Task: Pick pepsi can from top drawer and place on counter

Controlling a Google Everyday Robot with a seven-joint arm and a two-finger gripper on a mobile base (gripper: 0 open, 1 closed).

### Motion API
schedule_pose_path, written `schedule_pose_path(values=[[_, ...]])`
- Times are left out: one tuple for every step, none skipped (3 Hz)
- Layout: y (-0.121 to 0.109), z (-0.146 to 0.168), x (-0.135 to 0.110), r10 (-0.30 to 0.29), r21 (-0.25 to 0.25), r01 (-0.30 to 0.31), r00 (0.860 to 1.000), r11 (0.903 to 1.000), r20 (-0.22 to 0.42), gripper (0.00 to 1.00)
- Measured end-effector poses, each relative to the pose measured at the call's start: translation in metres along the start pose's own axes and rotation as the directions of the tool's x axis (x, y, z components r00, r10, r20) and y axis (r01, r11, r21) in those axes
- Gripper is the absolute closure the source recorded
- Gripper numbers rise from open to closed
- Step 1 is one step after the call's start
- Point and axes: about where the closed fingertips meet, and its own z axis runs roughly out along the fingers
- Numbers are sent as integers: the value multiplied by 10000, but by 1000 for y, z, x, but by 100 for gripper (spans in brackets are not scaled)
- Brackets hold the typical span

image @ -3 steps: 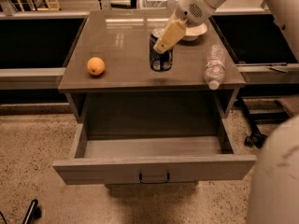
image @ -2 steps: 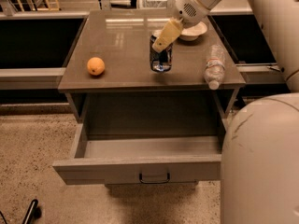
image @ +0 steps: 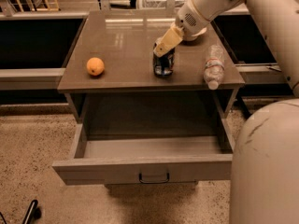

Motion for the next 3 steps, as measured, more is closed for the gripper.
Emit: schedule_pose_path(values=[[-1,4,0,24,-14,-24,10000,10000,7,0],[-6,-15,12,-453,-105,460,9969,9989,642,0],[-13,-64,39,-1264,219,1245,9794,9920,1576,0]])
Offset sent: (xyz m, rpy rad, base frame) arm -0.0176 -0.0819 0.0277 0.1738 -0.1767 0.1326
